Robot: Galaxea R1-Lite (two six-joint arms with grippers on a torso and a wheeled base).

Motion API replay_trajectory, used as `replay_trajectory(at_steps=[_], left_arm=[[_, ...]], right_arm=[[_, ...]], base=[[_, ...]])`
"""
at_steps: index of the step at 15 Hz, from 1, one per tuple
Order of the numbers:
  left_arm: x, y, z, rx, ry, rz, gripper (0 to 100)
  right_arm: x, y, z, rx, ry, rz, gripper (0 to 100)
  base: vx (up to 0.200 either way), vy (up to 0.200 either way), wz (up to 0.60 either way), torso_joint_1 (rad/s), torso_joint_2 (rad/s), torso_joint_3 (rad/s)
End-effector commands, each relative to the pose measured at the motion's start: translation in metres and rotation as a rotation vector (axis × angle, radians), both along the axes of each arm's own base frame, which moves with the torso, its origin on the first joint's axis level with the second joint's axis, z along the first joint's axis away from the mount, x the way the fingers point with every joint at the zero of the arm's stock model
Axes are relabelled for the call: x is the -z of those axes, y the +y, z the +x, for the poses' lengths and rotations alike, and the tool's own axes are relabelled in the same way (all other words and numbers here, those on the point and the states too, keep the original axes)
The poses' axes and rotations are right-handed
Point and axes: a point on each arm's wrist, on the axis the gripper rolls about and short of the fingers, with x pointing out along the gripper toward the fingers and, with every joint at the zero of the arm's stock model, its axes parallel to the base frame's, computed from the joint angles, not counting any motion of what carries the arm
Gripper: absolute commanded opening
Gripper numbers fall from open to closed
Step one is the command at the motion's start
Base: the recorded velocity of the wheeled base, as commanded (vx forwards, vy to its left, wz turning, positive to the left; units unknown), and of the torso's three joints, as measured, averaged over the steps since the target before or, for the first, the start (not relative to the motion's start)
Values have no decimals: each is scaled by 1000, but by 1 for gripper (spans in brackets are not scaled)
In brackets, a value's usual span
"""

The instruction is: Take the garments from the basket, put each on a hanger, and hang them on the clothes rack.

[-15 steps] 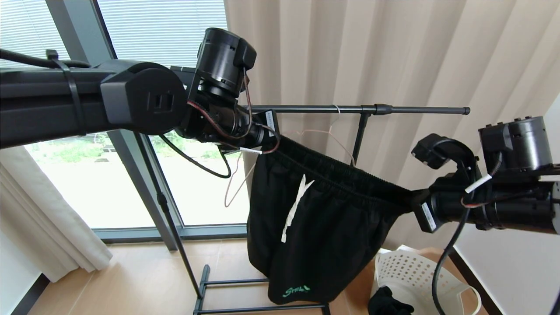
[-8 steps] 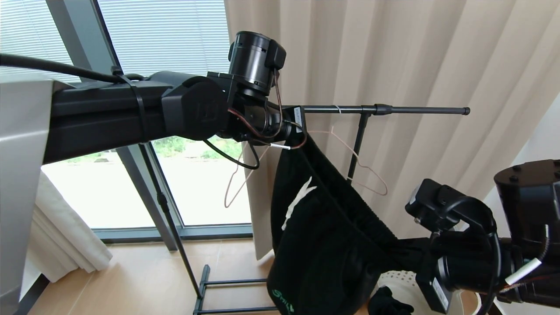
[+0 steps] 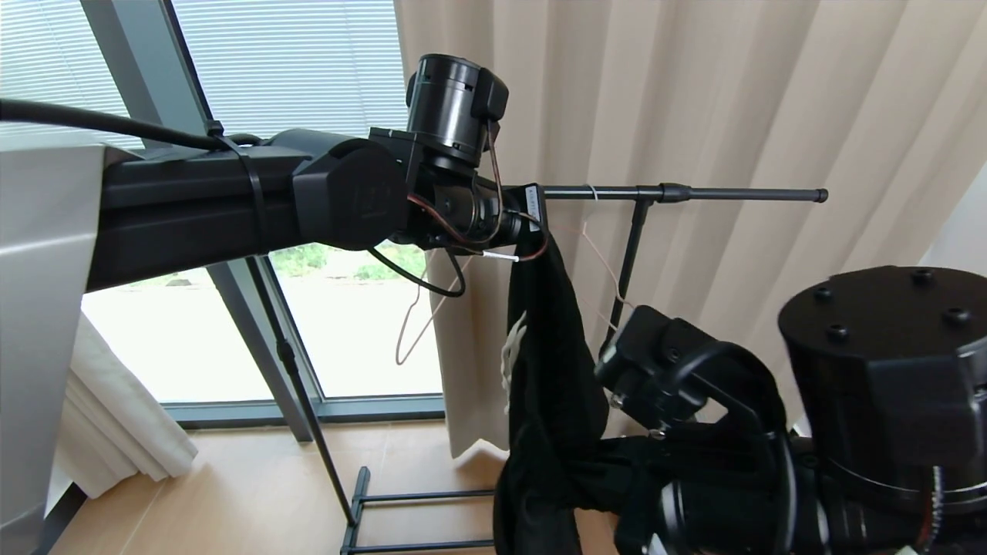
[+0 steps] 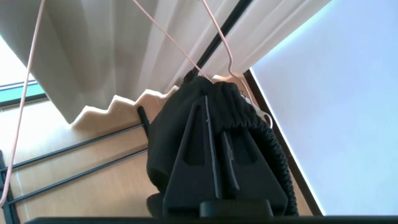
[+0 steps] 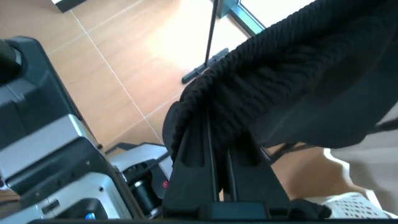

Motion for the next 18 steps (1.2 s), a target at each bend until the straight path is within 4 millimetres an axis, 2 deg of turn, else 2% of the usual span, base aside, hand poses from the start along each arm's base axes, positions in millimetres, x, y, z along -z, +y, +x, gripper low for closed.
replay_trajectory(at_steps=[1, 2, 5, 9, 10, 13, 14, 15, 16, 17, 18], left_arm=[[-4, 2, -1, -2, -6, -5, 0], [-4, 1, -2, 0, -7, -8, 0], [-3, -3, -5, 15, -5, -5, 0], [-9, 11, -8, 4, -14, 36, 0], [-8, 26, -12, 0, 8, 122, 0], [-15, 50, -29, -18, 30, 174, 0], [-15, 53, -32, -14, 27, 189, 0], [-11, 62, -42, -2, 36, 240, 0], [-11, 62, -42, -2, 36, 240, 0], [1, 72, -60, 24, 75, 300, 0], [7, 75, -66, 35, 93, 324, 0]], right_arm=[[11, 32, 11, 7, 37, -18, 0], [10, 40, 15, 36, 55, 5, 0], [10, 43, 18, 90, 78, 27, 0], [4, 5, 29, 247, 30, 10, 0], [3, -17, 42, 324, 8, -5, 0], [1, -55, 79, 517, -54, -56, 0], [0, -59, 85, 540, -56, -55, 0], [-3, -66, 108, 602, -66, -54, 0], [-3, -66, 108, 602, -66, -54, 0], [-6, -64, 144, 678, -86, -48, 0], [-6, -59, 157, 699, -100, -47, 0]], base=[[0, 0, 0, 0, 0, 0], [0, 0, 0, 0, 0, 0], [0, 0, 0, 0, 0, 0], [0, 0, 0, 0, 0, 0], [0, 0, 0, 0, 0, 0], [0, 0, 0, 0, 0, 0], [0, 0, 0, 0, 0, 0], [0, 0, 0, 0, 0, 0], [0, 0, 0, 0, 0, 0], [0, 0, 0, 0, 0, 0], [0, 0, 0, 0, 0, 0]])
